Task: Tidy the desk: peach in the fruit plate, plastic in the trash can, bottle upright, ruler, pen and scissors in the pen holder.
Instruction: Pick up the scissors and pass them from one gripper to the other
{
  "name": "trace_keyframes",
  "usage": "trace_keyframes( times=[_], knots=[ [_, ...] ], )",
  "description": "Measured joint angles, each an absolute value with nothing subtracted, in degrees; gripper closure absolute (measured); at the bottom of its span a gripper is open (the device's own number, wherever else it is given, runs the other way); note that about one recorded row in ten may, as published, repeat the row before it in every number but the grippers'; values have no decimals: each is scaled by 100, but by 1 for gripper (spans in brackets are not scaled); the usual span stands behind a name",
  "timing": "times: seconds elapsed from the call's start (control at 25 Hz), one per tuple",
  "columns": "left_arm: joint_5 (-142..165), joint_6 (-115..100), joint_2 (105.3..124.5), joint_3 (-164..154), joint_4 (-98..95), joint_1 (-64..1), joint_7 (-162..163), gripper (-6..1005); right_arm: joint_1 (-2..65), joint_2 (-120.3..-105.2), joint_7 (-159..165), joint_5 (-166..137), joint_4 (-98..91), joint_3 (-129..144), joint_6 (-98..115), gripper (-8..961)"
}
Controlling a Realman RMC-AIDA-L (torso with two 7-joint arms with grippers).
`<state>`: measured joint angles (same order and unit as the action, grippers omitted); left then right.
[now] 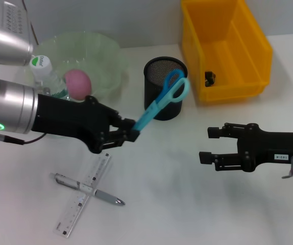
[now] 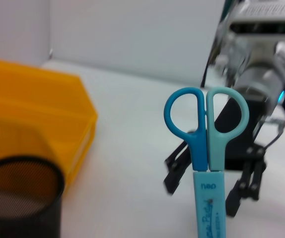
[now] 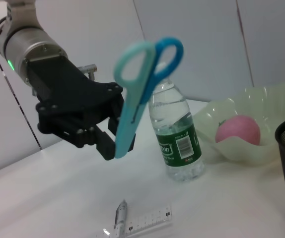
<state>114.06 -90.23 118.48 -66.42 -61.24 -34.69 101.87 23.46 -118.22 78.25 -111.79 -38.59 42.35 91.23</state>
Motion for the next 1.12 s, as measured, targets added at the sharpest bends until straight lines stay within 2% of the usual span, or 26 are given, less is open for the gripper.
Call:
trace_keyframes(
  times=[0.4, 1.12],
  knots=[
    [10382, -8763, 11881, -6751, -5531, -3382, 9356, 810, 2336, -11811, 7819, -11179, -3858, 4016, 9228, 141],
    [6801, -6616, 11910, -8549, -4084, -2981, 6794, 811, 2267, -11711, 7781, -11176, -3858, 3157, 9766, 141]
  ],
)
